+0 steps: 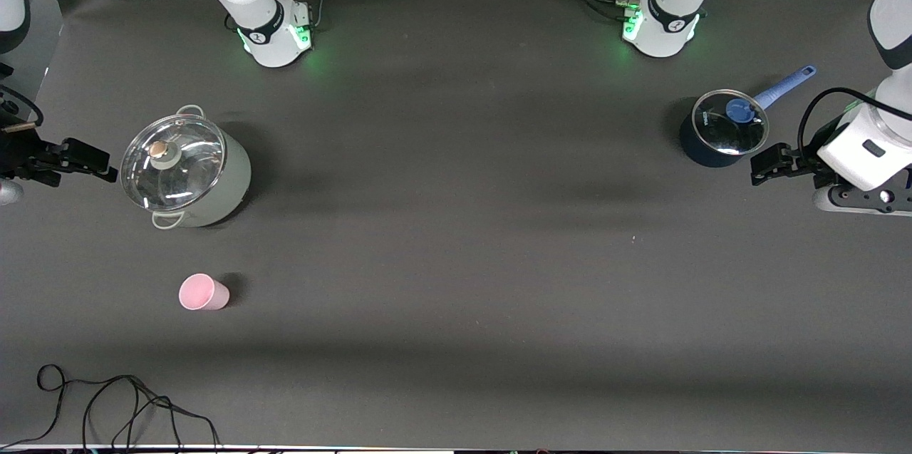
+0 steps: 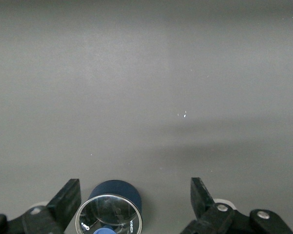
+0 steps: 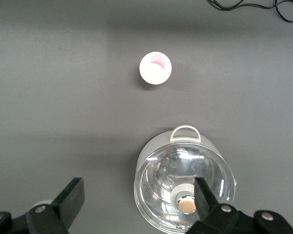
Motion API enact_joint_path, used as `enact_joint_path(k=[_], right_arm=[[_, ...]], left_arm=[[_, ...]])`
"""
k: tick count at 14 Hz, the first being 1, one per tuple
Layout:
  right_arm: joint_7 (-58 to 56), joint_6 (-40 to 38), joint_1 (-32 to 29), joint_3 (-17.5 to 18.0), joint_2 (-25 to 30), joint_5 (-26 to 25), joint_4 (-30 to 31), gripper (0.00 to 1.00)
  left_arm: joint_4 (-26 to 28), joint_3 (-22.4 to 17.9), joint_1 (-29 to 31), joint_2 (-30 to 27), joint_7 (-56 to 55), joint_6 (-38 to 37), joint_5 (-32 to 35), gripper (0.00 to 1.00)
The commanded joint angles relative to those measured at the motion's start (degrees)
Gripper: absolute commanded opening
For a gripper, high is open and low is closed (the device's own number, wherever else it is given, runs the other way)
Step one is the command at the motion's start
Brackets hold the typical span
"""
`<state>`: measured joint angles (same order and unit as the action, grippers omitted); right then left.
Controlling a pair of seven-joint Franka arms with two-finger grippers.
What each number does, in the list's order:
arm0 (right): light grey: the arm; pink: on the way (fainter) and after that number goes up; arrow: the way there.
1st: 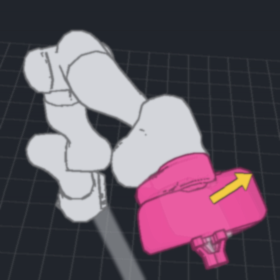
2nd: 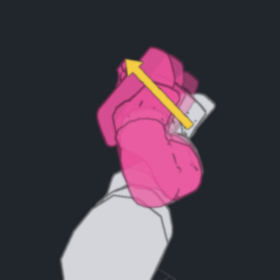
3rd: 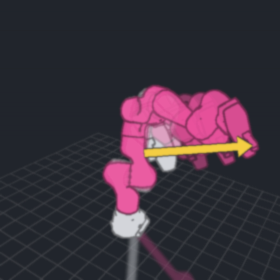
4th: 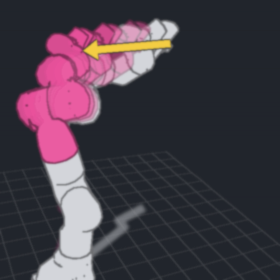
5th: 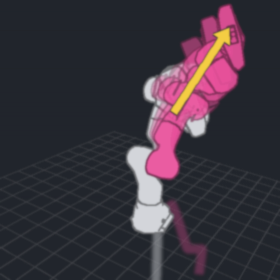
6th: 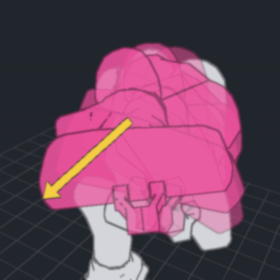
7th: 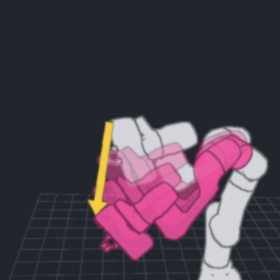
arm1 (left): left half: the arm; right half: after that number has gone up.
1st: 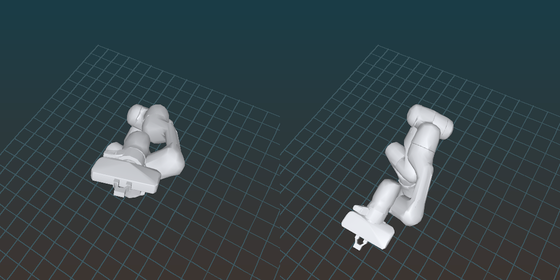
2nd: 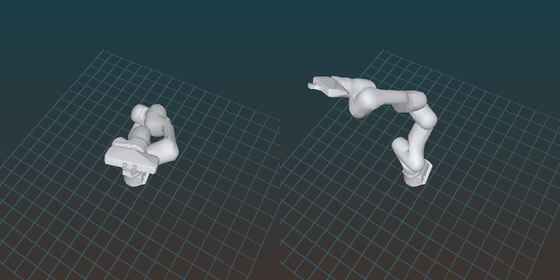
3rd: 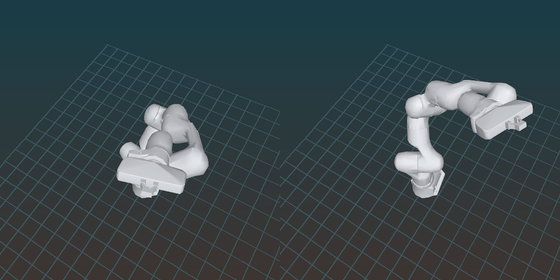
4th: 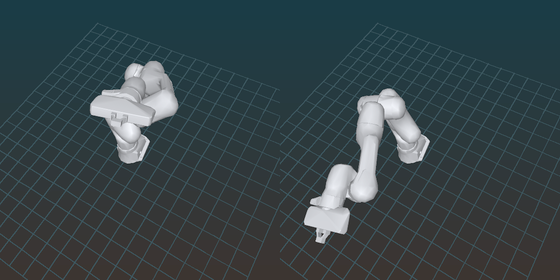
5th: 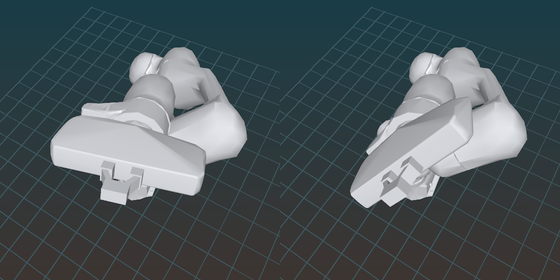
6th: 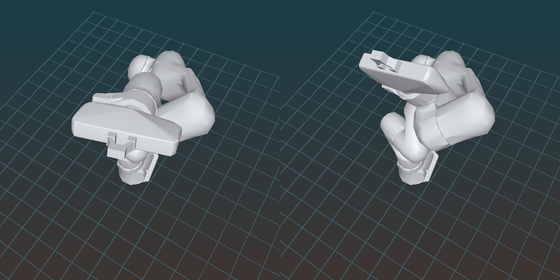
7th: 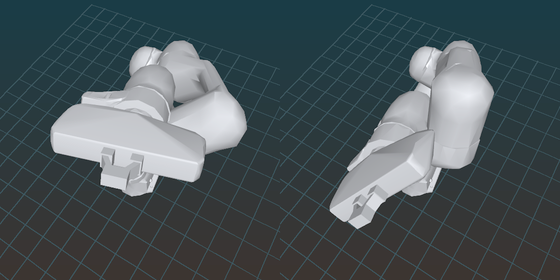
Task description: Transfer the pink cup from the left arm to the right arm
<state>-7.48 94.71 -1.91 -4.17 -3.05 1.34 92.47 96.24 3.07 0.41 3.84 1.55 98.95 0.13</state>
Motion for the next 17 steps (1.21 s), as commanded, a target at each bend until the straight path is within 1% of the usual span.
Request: enact_joint_path(k=[1, 4, 17], right_arm=[[1.1, 0.4, -0.3, 1.4, 0.8, -0.9, 0.1, 0.99], [0.4, 0.4, 0.0, 1.7, 0.8, -3.4, 0.2, 0.99], [-0.3, -0.1, 0.1, 1.7, 0.8, -3.1, 0.0, 0.99]], left_arm=[[0.7, -0.8, -0.7, -0.7, 0.7, 0.1, -0.5, 1.00], [0.7, -0.8, -0.7, -0.7, 0.7, 0.1, -0.5, 1.00], [0.7, -0.8, -0.7, -0.7, 0.7, 0.1, -0.5, 1.00]])
